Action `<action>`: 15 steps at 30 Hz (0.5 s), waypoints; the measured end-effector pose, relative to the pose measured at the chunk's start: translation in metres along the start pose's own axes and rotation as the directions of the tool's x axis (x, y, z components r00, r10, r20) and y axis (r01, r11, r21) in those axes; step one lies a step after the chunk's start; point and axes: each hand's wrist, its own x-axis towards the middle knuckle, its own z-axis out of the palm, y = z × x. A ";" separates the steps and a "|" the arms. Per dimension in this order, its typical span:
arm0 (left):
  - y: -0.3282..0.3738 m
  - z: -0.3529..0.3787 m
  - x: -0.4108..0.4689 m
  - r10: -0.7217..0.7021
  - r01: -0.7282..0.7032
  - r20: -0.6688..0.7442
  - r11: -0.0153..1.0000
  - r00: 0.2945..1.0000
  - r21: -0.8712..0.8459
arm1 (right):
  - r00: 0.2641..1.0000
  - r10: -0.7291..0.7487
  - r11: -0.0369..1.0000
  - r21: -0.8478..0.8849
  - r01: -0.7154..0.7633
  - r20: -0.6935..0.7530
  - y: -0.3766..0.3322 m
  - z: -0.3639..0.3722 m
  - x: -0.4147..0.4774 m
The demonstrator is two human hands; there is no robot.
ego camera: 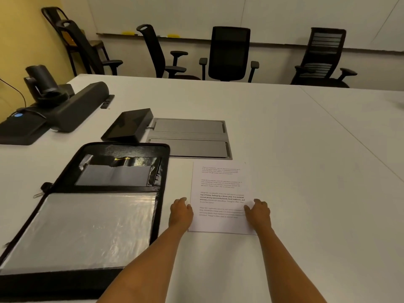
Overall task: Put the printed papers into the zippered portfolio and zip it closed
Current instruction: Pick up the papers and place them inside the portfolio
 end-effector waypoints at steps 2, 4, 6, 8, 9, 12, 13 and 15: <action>0.006 0.008 0.008 -0.012 0.013 -0.039 1.000 0.999 0.009 | 1.000 0.000 1.000 -0.014 0.000 -0.021 0.002 0.001 0.011; 0.012 0.015 0.015 -0.021 0.022 -0.077 1.000 0.997 0.010 | 0.999 0.006 1.000 -0.015 -0.007 -0.053 0.002 0.001 0.020; 0.019 0.021 0.020 -0.031 0.035 -0.115 0.999 0.993 0.028 | 0.997 0.028 1.000 0.007 -0.028 -0.078 -0.001 0.001 0.028; 0.026 0.026 0.025 -0.059 0.068 -0.158 0.997 0.986 0.047 | 0.994 0.058 0.998 0.037 -0.055 -0.093 -0.004 0.002 0.034; 0.029 0.029 0.027 -0.085 0.095 -0.173 0.994 0.981 0.046 | 0.993 0.071 0.996 0.054 -0.066 -0.096 -0.006 0.003 0.036; 0.039 0.033 0.032 -0.180 0.187 -0.194 0.982 0.964 0.018 | 0.991 0.101 0.986 0.144 -0.088 -0.088 -0.011 0.007 0.043; 0.041 0.034 0.034 -0.205 0.212 -0.200 0.977 0.958 0.013 | 0.990 0.112 0.981 0.169 -0.097 -0.081 -0.012 0.008 0.045; 0.044 0.036 0.036 -0.243 0.249 -0.206 0.969 0.948 0.002 | 0.989 0.139 0.972 0.198 -0.126 -0.054 -0.012 0.010 0.049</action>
